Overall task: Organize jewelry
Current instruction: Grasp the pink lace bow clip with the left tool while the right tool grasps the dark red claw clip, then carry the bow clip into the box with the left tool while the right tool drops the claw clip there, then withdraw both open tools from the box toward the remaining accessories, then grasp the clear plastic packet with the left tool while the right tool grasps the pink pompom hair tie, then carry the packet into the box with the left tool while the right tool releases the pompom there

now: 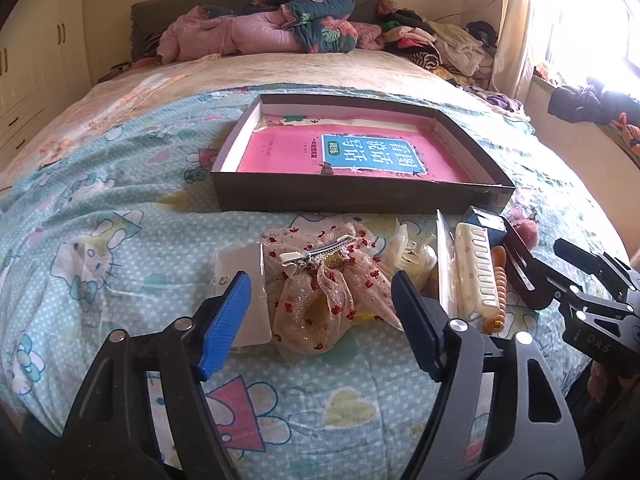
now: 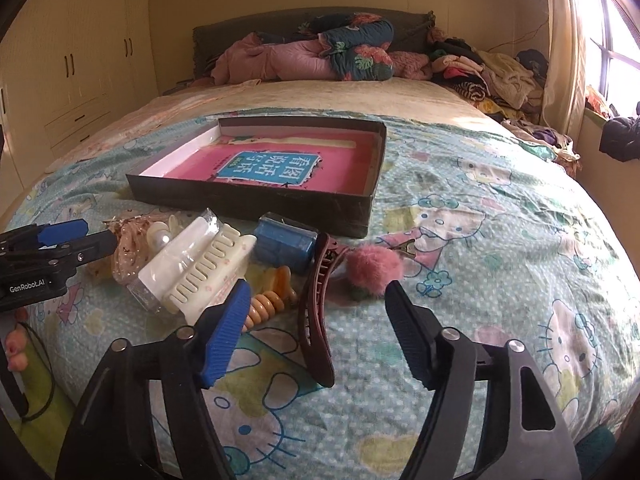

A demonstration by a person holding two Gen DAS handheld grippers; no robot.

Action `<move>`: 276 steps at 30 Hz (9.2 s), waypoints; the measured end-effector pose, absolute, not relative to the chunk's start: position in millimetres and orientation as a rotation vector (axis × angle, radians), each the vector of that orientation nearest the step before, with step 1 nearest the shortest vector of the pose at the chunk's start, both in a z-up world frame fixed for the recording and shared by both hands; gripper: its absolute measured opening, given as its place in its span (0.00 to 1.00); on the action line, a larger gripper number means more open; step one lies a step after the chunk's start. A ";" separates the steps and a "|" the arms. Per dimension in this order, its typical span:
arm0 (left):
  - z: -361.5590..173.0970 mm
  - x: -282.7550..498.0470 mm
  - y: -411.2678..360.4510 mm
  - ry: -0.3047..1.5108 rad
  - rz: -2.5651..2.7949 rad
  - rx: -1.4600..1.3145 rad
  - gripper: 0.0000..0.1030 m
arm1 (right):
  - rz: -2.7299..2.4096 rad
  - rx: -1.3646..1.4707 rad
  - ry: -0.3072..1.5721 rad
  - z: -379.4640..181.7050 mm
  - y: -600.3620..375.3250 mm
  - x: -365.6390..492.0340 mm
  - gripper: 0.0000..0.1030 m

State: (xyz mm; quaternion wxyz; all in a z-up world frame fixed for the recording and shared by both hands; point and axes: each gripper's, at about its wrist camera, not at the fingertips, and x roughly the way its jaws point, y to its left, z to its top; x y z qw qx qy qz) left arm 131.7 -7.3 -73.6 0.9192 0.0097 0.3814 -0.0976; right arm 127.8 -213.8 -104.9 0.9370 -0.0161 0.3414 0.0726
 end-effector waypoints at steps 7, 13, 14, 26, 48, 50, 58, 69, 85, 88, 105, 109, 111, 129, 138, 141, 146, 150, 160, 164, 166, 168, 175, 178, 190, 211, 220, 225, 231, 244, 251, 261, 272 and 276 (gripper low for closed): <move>-82.4 137.1 -10.7 0.822 -0.229 0.018 0.29 | 0.184 0.007 0.769 -118.7 -216.3 142.6 0.21; -81.0 135.6 -10.5 0.811 -0.251 0.010 0.06 | 0.210 0.044 0.767 -119.1 -224.6 138.8 0.10; -78.5 134.6 -9.3 0.803 -0.256 0.001 0.05 | 0.213 0.045 0.761 -117.0 -225.0 136.8 0.10; -38.0 140.1 -14.1 0.700 -0.302 -0.029 0.04 | 0.220 0.058 0.668 -83.3 -241.2 112.9 0.10; -20.0 227.3 17.6 0.653 -0.248 -0.053 0.04 | 0.197 -0.003 0.609 -51.2 -235.2 187.8 0.09; -21.3 232.9 19.3 0.654 -0.252 -0.058 0.04 | 0.194 -0.012 0.605 -51.0 -229.8 197.0 0.09; -36.4 252.1 21.1 0.677 -0.243 -0.057 0.04 | 0.191 -0.023 0.635 -56.5 -213.9 235.7 0.10; -61.4 265.5 23.6 0.712 -0.216 -0.051 0.06 | 0.158 -0.025 0.715 -83.6 -204.3 273.3 0.10; -67.5 263.1 22.1 0.719 -0.201 -0.031 0.12 | 0.130 -0.018 0.711 -93.6 -210.1 269.5 0.37; -66.3 260.8 21.8 0.713 -0.197 -0.027 0.14 | 0.127 -0.020 0.688 -88.4 -212.4 261.8 0.43; -30.6 212.3 17.3 0.624 -0.223 -0.044 0.51 | 0.123 0.030 0.537 -42.2 -228.7 202.4 0.74; -21.0 200.1 12.7 0.602 -0.235 -0.044 0.56 | 0.122 0.034 0.514 -34.6 -231.9 189.9 0.77; -17.4 193.8 11.4 0.589 -0.242 -0.046 0.62 | 0.121 0.037 0.503 -31.0 -233.8 183.2 0.79; -8.2 148.6 7.1 0.553 -0.286 -0.052 0.79 | 0.130 0.028 0.473 -23.1 -244.2 137.8 0.83; -21.6 133.0 -6.0 0.607 -0.342 -0.032 0.79 | 0.149 0.016 0.507 -34.0 -243.7 124.2 0.83; -32.6 128.5 -13.5 0.646 -0.369 -0.020 0.78 | 0.154 0.017 0.527 -40.6 -244.6 120.9 0.83; -51.3 126.0 -23.1 0.711 -0.405 -0.017 0.72 | 0.165 0.011 0.562 -52.6 -244.1 116.1 0.83; -65.4 126.8 -29.7 0.770 -0.429 -0.027 0.58 | 0.182 0.001 0.593 -63.0 -241.2 112.4 0.82; -83.9 129.4 -48.4 0.848 -0.484 -0.018 0.44 | 0.140 0.004 0.652 -85.7 -249.9 120.3 0.77; -89.2 132.9 -53.5 0.867 -0.498 -0.022 0.38 | 0.127 0.004 0.673 -93.3 -253.1 126.3 0.75; -92.0 134.4 -55.8 0.878 -0.507 -0.026 0.35 | 0.120 0.002 0.686 -97.0 -253.7 130.0 0.73; -93.7 135.3 -58.2 0.882 -0.515 -0.028 0.33 | 0.121 0.007 0.693 -100.2 -255.5 132.9 0.72; -95.1 138.2 -66.2 0.880 -0.544 -0.038 0.27 | 0.134 0.010 0.718 -109.0 -254.9 145.5 0.65; -94.7 138.0 -65.4 0.877 -0.548 -0.045 0.24 | 0.144 0.017 0.731 -112.7 -254.9 152.9 0.61; -98.2 143.9 -59.9 0.890 -0.560 -0.089 0.06 | 0.161 0.028 0.762 -124.3 -253.3 171.7 0.43; -71.1 136.0 -82.1 0.767 -0.579 0.003 0.03 | 0.157 0.070 0.715 -103.9 -267.7 143.7 0.29; -56.5 137.3 -67.1 0.727 -0.553 -0.032 0.03 | 0.192 0.056 0.674 -83.5 -253.8 133.2 0.29; -48.3 139.1 -52.9 0.701 -0.521 -0.055 0.03 | 0.217 0.039 0.658 -74.4 -242.8 132.9 0.29; -40.6 144.2 -33.1 0.679 -0.470 -0.088 0.03 | 0.245 0.013 0.643 -66.0 -226.4 136.8 0.29; -28.3 163.2 3.9 0.653 -0.388 -0.130 0.03 | 0.295 -0.023 0.621 -49.8 -198.4 154.0 0.29; -22.9 175.4 10.4 0.641 -0.376 -0.134 0.03 | 0.304 -0.031 0.608 -43.3 -188.0 170.7 0.29; -15.2 200.9 1.8 0.633 -0.387 -0.135 0.03 | 0.286 -0.033 0.601 -41.0 -186.3 194.1 0.29; -26.8 233.9 -19.9 0.676 -0.412 -0.113 0.03 | 0.248 -0.024 0.604 -42.1 -193.5 226.5 0.29; -36.5 244.6 -25.8 0.705 -0.419 -0.116 0.03 | 0.240 -0.027 0.613 -46.7 -194.3 238.0 0.29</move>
